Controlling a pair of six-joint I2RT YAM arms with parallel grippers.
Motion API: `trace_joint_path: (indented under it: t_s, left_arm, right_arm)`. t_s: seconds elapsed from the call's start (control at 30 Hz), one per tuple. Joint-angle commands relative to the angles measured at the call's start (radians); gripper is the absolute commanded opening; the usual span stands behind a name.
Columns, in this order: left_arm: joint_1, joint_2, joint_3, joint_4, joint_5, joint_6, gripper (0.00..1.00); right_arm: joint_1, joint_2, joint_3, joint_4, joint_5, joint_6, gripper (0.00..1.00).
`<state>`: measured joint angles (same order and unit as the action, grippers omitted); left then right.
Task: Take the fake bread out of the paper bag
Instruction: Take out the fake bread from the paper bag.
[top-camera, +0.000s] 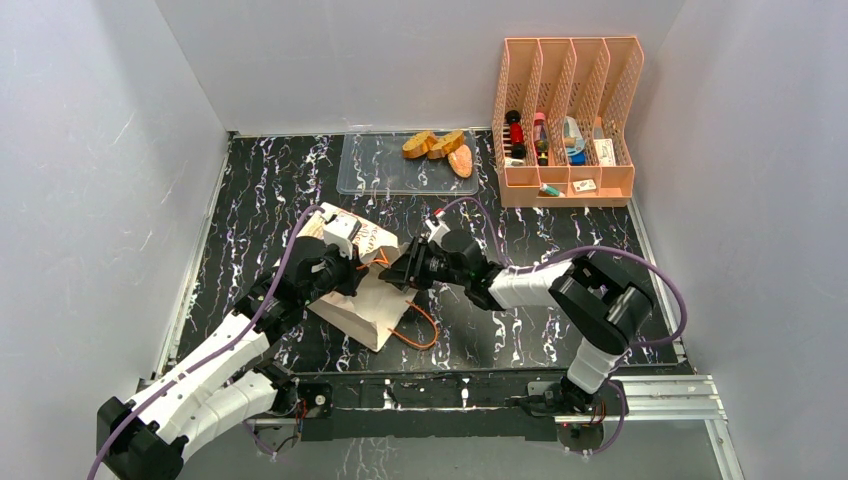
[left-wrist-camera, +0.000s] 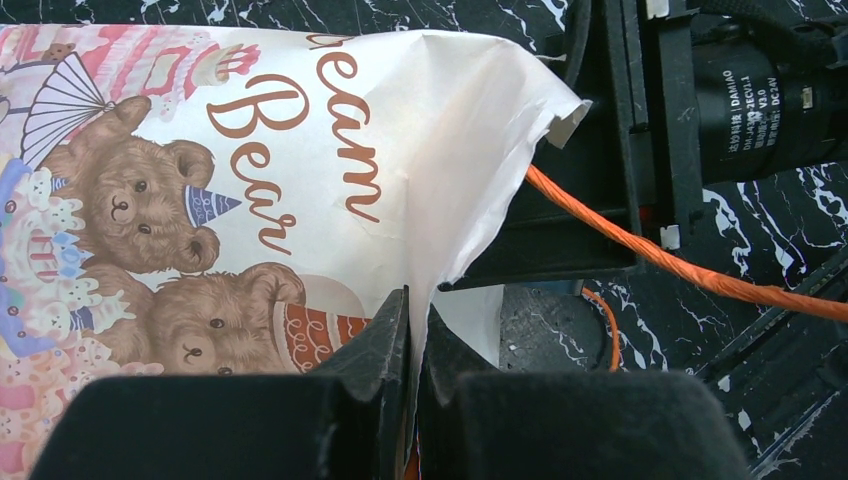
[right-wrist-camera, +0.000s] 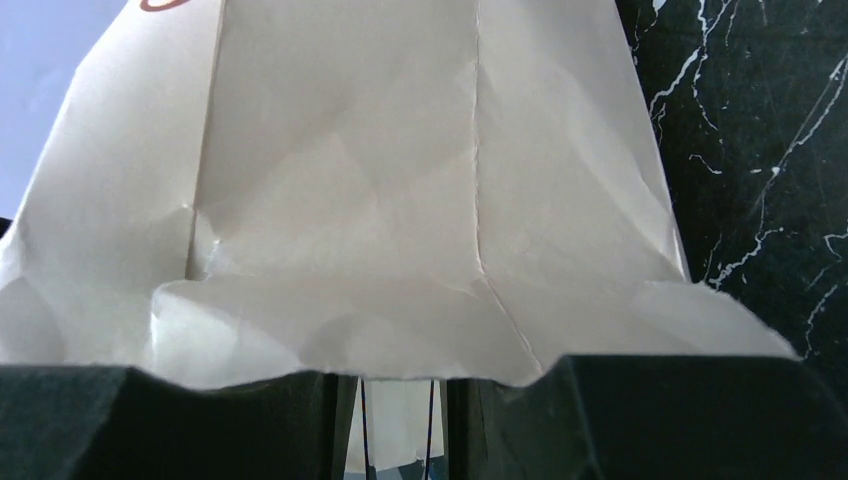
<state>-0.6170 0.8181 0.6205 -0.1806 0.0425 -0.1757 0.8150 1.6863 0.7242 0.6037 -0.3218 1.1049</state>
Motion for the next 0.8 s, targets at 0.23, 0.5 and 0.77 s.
trace_joint_path:
  t_s: [0.23, 0.5, 0.77]
  left_arm:
    - [-0.002, -0.021, 0.0, 0.018, 0.046, 0.002, 0.0]
    - [-0.001, -0.031, -0.003, 0.018, 0.024, 0.001, 0.0]
    - [-0.001, -0.067, 0.005, -0.003, -0.121, -0.021, 0.0]
  right_arm:
    - [-0.007, 0.082, 0.145, 0.055, -0.036, 0.002, 0.29]
    - [-0.007, 0.136, 0.187, 0.061, -0.069, 0.012, 0.06]
    - [-0.007, 0.105, 0.143, 0.074, -0.065, 0.01, 0.0]
